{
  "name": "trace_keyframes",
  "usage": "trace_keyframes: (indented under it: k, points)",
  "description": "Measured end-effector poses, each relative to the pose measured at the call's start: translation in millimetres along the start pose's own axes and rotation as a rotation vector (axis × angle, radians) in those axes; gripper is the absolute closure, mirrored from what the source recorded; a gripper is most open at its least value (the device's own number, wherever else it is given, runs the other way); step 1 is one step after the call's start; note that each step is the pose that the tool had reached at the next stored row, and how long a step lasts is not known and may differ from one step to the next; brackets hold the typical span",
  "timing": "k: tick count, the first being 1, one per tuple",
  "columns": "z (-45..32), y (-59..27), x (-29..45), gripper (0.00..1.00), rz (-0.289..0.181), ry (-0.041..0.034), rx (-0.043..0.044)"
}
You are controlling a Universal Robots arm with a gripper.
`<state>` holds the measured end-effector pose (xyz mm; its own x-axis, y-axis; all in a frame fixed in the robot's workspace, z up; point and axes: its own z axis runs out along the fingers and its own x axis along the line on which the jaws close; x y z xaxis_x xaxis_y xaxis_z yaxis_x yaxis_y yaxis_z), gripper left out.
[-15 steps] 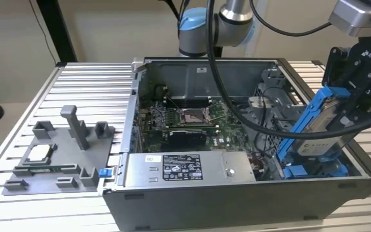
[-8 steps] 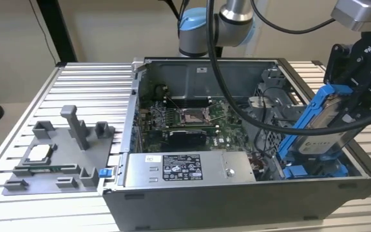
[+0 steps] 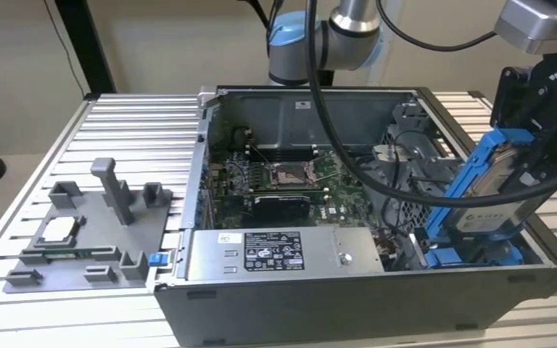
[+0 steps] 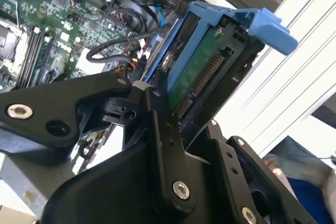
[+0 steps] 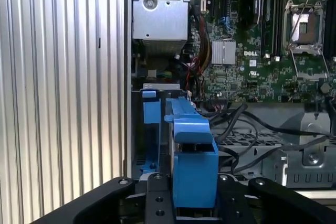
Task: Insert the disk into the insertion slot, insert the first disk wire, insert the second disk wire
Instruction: 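Insert the disk into the insertion slot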
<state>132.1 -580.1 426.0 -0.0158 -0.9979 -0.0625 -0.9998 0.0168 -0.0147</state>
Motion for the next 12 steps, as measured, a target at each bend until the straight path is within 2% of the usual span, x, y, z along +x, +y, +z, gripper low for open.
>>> trace_keyframes:
  k: [1, 2, 5, 12]
  points:
    - [0.2, 1.2, 0.1, 1.00, 0.000, -0.0003, 0.0060]
    - [0.2, 2.3, 0.5, 1.00, 0.000, -0.0002, 0.0075]
    - [0.3, 7.5, 1.5, 1.00, 0.001, 0.0001, 0.0092]
    - [6.4, 10.0, 1.9, 1.00, 0.022, 0.0011, 0.0106]
